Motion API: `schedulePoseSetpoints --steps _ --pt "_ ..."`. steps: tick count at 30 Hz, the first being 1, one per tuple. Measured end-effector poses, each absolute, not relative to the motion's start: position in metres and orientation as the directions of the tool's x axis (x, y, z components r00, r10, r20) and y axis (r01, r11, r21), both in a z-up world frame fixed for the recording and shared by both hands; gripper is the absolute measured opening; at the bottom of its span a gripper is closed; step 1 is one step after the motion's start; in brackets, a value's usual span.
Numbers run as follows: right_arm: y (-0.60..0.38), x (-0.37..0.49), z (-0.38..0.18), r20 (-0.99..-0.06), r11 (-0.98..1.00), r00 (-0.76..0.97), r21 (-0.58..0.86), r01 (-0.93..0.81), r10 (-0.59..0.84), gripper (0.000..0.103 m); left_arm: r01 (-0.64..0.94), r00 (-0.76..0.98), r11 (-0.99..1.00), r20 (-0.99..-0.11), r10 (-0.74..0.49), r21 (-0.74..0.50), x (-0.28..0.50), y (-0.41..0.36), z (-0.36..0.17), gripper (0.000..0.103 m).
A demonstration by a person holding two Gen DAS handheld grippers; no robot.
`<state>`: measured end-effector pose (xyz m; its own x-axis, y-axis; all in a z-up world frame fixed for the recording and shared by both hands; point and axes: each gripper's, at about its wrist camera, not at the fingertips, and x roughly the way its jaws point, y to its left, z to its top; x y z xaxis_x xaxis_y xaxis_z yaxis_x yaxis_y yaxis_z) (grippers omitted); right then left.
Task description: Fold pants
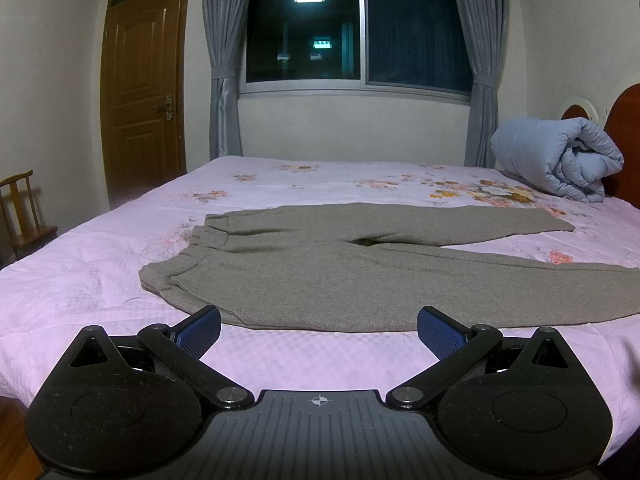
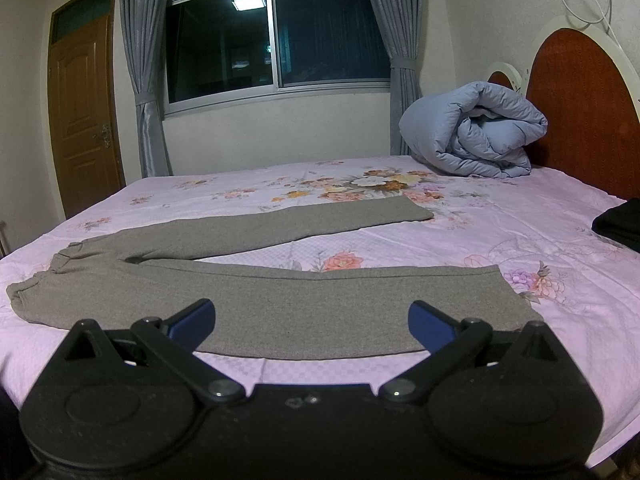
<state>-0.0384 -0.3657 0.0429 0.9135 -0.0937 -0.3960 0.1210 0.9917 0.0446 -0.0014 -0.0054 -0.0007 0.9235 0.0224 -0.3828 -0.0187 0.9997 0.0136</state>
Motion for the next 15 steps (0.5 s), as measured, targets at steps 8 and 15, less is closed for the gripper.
schedulePoseSetpoints --steps 8,15 --pt "-0.366 -0.039 0.044 -0.393 0.992 0.915 0.05 0.115 -0.086 0.097 -0.015 0.925 1.0 -0.379 0.021 0.021 -0.002 -0.005 0.001 0.103" --pt "-0.378 -0.037 0.048 -0.389 0.991 0.92 0.094 0.093 -0.05 0.097 -0.019 0.89 0.999 -0.456 -0.005 -0.048 0.018 0.011 0.001 0.103"
